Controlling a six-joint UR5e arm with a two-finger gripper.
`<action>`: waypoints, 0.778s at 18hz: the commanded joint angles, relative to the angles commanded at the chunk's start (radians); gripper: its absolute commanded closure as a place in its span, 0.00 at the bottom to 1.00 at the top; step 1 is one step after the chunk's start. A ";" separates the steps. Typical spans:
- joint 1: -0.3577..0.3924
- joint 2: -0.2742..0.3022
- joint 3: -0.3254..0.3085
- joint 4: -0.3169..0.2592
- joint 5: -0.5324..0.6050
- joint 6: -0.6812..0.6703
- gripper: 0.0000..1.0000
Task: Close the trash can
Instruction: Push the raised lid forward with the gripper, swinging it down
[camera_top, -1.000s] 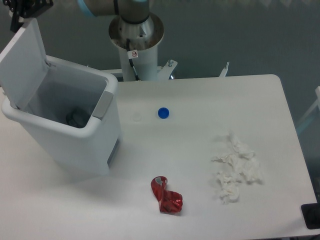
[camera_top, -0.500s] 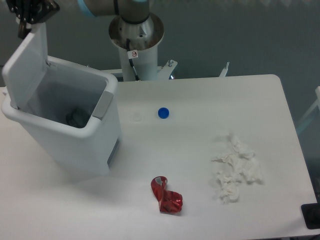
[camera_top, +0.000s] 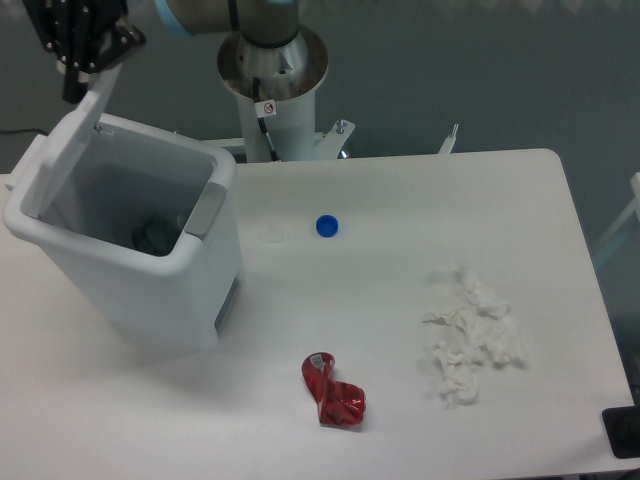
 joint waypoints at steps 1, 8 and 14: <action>0.005 -0.006 -0.003 0.000 0.000 0.000 1.00; 0.011 -0.029 -0.054 0.003 0.000 0.005 1.00; 0.025 -0.058 -0.054 0.002 0.003 0.006 1.00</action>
